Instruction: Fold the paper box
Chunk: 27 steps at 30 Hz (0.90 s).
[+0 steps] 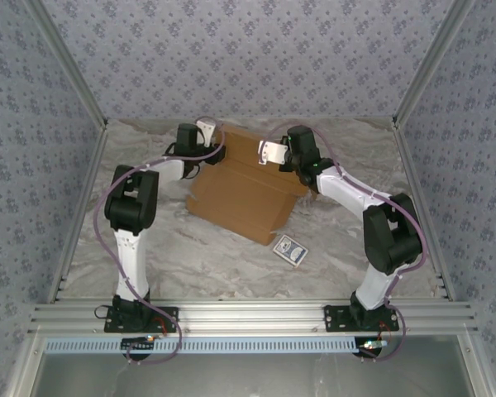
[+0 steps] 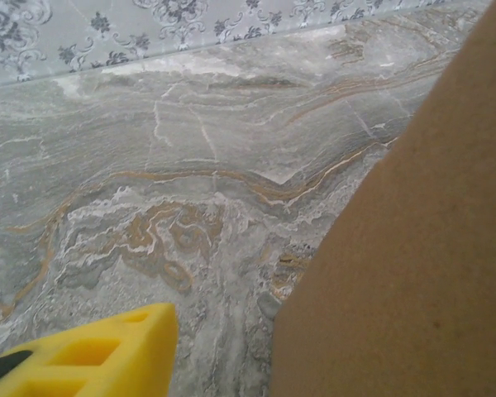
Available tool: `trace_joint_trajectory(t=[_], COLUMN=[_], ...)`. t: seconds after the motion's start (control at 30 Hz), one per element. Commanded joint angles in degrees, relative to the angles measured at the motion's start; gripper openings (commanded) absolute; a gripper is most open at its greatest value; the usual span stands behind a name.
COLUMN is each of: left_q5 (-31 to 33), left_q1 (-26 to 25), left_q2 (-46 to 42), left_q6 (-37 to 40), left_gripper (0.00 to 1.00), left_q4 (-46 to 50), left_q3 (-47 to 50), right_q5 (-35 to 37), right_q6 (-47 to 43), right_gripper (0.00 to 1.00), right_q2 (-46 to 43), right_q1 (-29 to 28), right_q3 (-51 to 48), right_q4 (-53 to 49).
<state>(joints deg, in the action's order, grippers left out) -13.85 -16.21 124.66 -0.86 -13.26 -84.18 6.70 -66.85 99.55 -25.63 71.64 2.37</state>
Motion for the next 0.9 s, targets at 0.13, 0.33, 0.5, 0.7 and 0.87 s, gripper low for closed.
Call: trace_joint_trajectory(t=[0.13,0.33,0.5,0.7,0.87], left_q5=[9.5,18.8,23.6,21.5,9.5], left_q1=[-1.5,-2.1,-2.3,-2.5,-1.5], left_q2=[0.8,0.4,0.4,0.7,-1.1], left_q6=[-0.4,-4.8,-8.7,-9.7,-10.0], left_gripper=[0.39,0.34,0.34,0.38,0.53], left_q4=[-0.1,-0.4,-0.6,-1.8,-7.8], left_q3=[-2.1,-1.5,-1.4,-1.3,2.7], right_q5=[-0.8,-0.9,-0.8,-0.5,0.3], right_q6=[-0.1,0.2,0.4,0.5,0.9], right_gripper=[0.0,0.0,0.0,0.0,0.0], right_q2=[1.4,1.2,0.9,0.9,0.8], right_q1=[-0.1,-0.1,-0.3,-0.2,-0.1], right_q3=[0.7,0.5,0.1,-0.1,0.3], right_q4=[-5.3,-5.4,-5.6,-5.6,-5.7])
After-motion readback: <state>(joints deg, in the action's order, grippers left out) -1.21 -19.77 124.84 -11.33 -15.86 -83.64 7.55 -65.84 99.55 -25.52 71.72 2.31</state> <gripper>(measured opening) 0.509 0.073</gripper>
